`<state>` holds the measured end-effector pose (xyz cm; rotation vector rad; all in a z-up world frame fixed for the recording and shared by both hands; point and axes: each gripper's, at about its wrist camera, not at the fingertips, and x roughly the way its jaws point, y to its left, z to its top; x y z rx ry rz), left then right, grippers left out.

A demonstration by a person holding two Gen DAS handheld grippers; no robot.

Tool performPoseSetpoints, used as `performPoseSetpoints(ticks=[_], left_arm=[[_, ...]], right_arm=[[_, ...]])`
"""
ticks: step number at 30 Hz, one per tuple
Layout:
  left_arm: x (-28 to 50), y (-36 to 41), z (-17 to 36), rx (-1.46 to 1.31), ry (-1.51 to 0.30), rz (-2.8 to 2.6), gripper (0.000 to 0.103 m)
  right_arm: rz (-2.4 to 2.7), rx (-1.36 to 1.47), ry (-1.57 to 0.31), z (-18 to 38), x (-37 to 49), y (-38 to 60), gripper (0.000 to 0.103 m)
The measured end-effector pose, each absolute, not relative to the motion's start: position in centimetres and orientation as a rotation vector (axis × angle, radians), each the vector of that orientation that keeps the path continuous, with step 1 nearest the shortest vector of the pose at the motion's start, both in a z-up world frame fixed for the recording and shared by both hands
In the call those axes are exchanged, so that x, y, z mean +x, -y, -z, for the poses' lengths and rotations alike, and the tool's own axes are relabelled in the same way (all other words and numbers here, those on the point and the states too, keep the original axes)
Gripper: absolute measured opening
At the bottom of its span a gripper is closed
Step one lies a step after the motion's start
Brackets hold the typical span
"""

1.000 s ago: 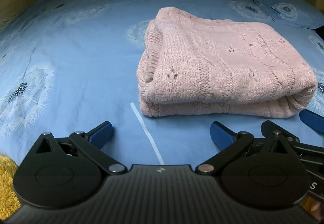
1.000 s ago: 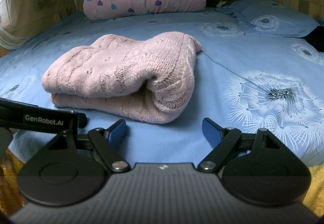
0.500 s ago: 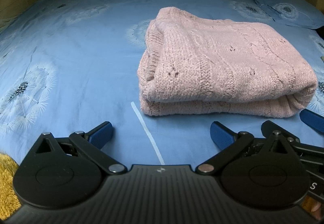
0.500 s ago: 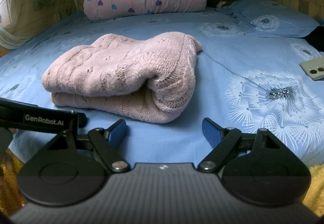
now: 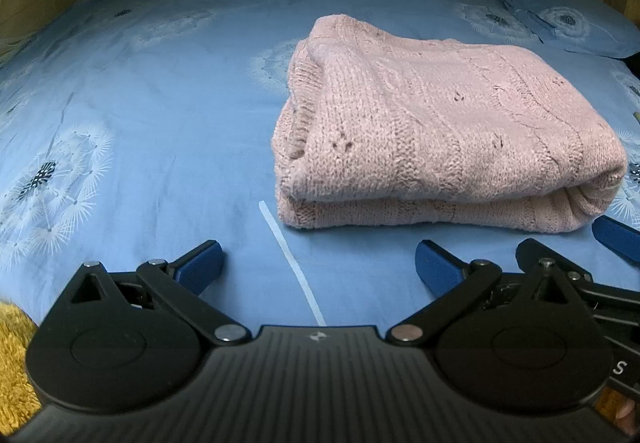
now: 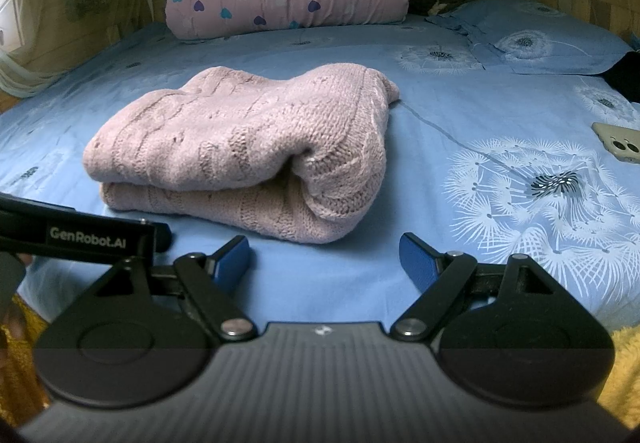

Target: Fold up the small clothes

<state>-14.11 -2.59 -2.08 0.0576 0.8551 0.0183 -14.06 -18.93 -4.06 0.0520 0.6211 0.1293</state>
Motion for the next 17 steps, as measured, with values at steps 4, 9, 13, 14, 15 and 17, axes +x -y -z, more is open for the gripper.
performPoseSetpoints(ticks=[4,9,13,14,15,17], left_arm=[[-14.11,2.60,2.10,0.057,-0.855,-0.019,0.103],[-14.13,2.58,2.11,0.057,-0.855,-0.018,0.103],[-14.13,2.58,2.10,0.057,-0.855,-0.017,0.103],[-14.17,2.60,2.07,0.057,-0.855,-0.018,0.103],[-14.14,2.59,2.07,0.056,-0.854,-0.017,0.103],[-14.17,2.63,2.02,0.057,-0.854,-0.018,0.103]], right_arm=[[-0.129,0.052,-0.621,4.06,-14.06,18.93,0.083],[-0.129,0.052,-0.621,4.07,-14.06,18.92,0.083],[-0.129,0.052,-0.621,4.09,-14.05,18.91,0.083],[-0.129,0.052,-0.620,4.08,-14.06,18.91,0.083],[-0.129,0.052,-0.620,4.09,-14.05,18.91,0.083],[-0.129,0.052,-0.620,4.10,-14.04,18.91,0.083]])
